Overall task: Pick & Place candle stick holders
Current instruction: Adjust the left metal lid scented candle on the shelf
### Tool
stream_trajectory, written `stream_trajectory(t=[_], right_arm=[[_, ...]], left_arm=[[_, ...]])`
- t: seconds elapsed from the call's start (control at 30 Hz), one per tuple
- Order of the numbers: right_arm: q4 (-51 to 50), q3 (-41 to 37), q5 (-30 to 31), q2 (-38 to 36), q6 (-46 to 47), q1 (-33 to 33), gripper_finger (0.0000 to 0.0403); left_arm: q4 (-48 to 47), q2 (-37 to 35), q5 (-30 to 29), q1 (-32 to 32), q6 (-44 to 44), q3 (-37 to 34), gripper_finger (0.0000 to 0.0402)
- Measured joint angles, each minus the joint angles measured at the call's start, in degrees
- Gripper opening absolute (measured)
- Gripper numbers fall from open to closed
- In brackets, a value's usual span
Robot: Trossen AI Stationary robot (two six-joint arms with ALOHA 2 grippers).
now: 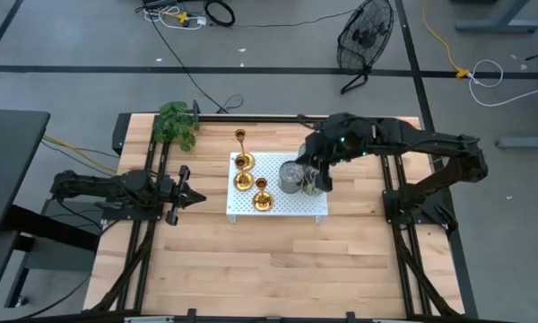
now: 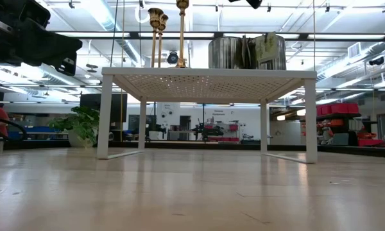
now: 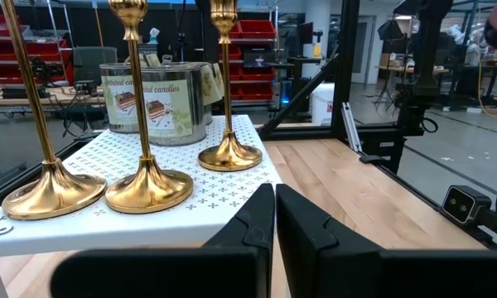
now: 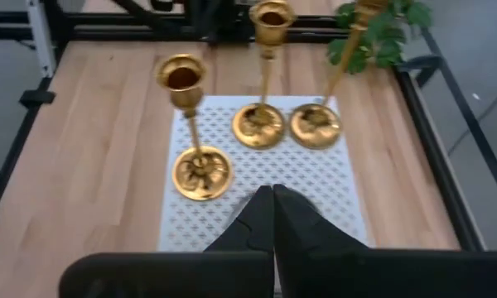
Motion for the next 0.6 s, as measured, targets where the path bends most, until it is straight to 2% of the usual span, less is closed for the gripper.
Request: stream_trajectory(t=[0.2, 0.43, 0.6], right_arm=[[0.23, -1.44, 0.03, -2.21, 0.02, -2.59, 0.0000], [9.38, -13.37, -0.04, -9.21, 2.58, -3.74, 0.0000], [11.37, -18.64, -0.61, -12.46, 4.70, -4.44, 0.0000]], left_arm=[[0.01, 0.00, 0.00, 0.00, 0.00, -0.01, 0.0019], [0.00, 0.00, 0.00, 0.00, 0.00, 0.00, 0.0019], [0.01, 0.00, 0.00, 0.00, 0.00, 0.01, 0.0019]])
